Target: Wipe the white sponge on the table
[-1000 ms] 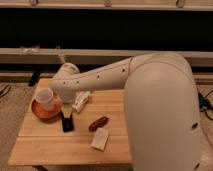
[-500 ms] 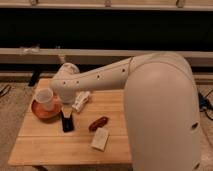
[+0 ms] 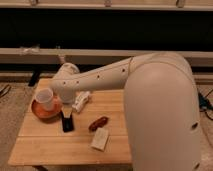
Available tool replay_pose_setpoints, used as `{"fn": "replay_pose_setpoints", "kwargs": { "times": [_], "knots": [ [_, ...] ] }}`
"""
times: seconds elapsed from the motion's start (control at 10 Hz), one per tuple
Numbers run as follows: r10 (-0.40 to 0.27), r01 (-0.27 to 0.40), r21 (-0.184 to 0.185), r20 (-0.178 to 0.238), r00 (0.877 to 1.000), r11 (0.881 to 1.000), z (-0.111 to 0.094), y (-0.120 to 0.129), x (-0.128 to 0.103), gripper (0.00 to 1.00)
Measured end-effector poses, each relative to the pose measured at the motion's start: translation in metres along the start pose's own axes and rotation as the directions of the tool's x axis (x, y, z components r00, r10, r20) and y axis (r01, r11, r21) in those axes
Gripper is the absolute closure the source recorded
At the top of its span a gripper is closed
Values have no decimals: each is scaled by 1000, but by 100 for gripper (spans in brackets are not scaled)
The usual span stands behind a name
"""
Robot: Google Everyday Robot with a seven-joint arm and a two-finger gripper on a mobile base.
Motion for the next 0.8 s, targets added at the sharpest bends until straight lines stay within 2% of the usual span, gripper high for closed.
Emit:
{"fn": "replay_pose_setpoints", "kwargs": {
  "times": [0.3,0.4,0.5,0.6,0.8],
  "knots": [
    [-3,3,3,-1,1000,1000,0,-1,0,29],
    [-15,15,11,-2,1000,1000,1,-2,0,29],
    [-57,57,26,-3,998,998,1,-5,4,29],
    [-91,91,28,-13,996,995,4,-5,17,29],
    [-68,69,23,-40,997,997,3,10,46,29]
  ]
}}
